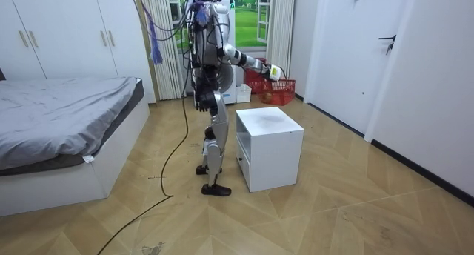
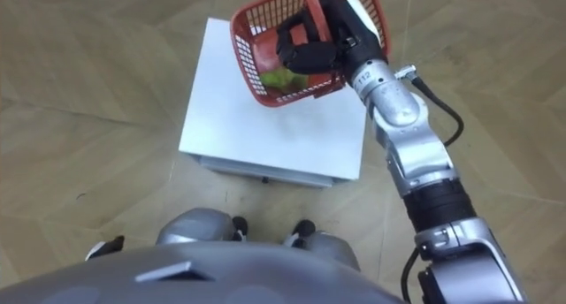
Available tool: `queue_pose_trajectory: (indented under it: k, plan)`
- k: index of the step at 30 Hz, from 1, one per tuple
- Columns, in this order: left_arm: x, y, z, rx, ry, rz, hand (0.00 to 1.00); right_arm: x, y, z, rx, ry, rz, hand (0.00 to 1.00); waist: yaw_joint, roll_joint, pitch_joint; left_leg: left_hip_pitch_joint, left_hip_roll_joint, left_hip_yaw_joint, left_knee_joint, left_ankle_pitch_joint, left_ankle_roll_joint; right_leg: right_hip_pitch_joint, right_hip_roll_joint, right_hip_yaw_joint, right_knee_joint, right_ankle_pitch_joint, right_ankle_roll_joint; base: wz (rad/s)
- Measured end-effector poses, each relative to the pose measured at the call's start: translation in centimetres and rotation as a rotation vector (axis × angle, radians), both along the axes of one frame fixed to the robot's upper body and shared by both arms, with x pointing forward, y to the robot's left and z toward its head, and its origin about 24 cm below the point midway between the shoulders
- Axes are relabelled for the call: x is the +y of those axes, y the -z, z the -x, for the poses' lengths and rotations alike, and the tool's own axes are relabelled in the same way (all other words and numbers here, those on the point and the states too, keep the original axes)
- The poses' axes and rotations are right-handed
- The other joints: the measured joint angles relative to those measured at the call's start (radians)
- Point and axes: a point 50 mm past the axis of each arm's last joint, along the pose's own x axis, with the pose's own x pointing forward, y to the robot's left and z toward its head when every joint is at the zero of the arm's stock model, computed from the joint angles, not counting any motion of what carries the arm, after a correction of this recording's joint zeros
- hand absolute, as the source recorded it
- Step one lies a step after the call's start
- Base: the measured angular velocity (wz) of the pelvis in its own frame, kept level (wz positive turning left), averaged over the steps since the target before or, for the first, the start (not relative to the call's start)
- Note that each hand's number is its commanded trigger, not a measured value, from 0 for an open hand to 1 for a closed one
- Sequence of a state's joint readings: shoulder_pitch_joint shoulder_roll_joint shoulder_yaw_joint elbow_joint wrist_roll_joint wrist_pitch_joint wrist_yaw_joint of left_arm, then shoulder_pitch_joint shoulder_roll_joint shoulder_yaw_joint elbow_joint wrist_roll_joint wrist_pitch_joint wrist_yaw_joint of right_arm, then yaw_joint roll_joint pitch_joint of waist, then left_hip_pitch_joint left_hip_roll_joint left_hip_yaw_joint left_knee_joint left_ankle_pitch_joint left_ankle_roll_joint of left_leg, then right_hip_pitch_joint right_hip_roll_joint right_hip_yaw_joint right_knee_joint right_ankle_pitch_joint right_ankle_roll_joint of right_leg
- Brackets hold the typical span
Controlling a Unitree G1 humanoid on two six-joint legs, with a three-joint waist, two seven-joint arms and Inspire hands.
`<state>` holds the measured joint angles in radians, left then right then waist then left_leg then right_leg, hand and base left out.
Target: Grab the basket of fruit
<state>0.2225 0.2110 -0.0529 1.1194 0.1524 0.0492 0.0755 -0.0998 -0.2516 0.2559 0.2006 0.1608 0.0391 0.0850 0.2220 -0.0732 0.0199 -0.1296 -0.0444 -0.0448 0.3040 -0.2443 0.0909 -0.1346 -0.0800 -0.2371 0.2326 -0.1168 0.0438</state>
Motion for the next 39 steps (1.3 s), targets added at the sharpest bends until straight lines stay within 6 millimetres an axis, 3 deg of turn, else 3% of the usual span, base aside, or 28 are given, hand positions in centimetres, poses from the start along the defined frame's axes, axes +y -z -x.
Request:
queue_pose_trajectory:
  k: [1,2,3,13,18,20,25,30,39]
  plan:
    - [0.0,0.0,0.0,0.003,-0.001,-0.001,0.00,0.0,0.1,0.0,0.003,0.002,0.001,0.81,0.000,0.000,0.0001,0.000,0.000,0.000,0.000,0.000,0.000,0.000,-0.001,-0.005,0.000,-0.001,0.001,0.16]
    - [0.0,0.0,0.1,0.008,-0.002,-0.003,0.00,-0.2,0.3,0.0,0.013,0.008,0.004,0.24,0.000,0.000,0.0000,0.000,0.000,0.000,0.000,0.000,0.000,0.002,-0.003,-0.013,0.000,-0.003,0.002,0.18]
    - [0.0,0.0,0.1,0.011,-0.003,-0.002,0.00,-0.3,0.6,0.1,0.025,0.014,0.008,0.00,0.002,0.000,0.0001,-0.001,-0.001,0.001,-0.001,0.000,0.000,0.002,-0.004,-0.014,0.000,-0.004,0.004,0.17]
    - [-0.4,0.2,0.3,0.040,0.013,0.002,0.00,-0.7,3.4,0.9,0.149,0.058,-0.005,0.00,-0.003,0.026,0.0084,-0.025,-0.001,0.004,-0.001,0.000,0.000,0.010,-0.012,-0.069,-0.016,-0.005,0.005,0.14]
    - [-0.9,0.3,0.9,0.065,0.016,0.012,0.00,-0.8,5.8,1.9,0.242,0.080,0.025,0.00,0.006,0.050,-0.0040,-0.035,0.002,0.030,0.001,0.001,0.001,0.005,-0.013,-0.083,-0.030,-0.005,0.005,0.03]
    - [-1.0,0.3,1.2,0.076,0.019,0.013,0.00,-0.7,6.3,2.1,0.263,0.086,0.023,0.00,0.002,0.057,-0.0039,-0.036,0.002,0.031,-0.002,0.002,0.002,0.005,-0.015,-0.090,-0.030,-0.006,0.005,0.00]
    - [-1.0,0.3,1.5,0.083,0.020,0.018,0.00,-0.1,6.7,2.4,0.277,0.078,-0.004,0.00,-0.009,0.058,-0.0042,-0.036,0.010,0.041,-0.022,0.004,0.000,0.000,-0.010,-0.091,-0.029,-0.004,0.002,-0.02]
    - [-1.2,0.4,1.5,0.084,0.026,0.022,0.00,0.6,6.7,2.5,0.273,0.049,-0.029,0.00,-0.025,0.051,-0.0095,-0.032,0.014,0.042,-0.028,0.009,-0.008,-0.004,-0.006,-0.090,-0.030,-0.003,0.001,0.01]
    - [-1.6,0.5,1.5,0.080,0.026,0.028,0.00,1.3,7.2,3.2,0.288,0.031,-0.059,0.00,-0.032,0.044,-0.0086,-0.031,0.015,0.055,-0.030,0.011,-0.009,-0.007,-0.007,-0.080,-0.032,-0.004,0.001,-0.02]
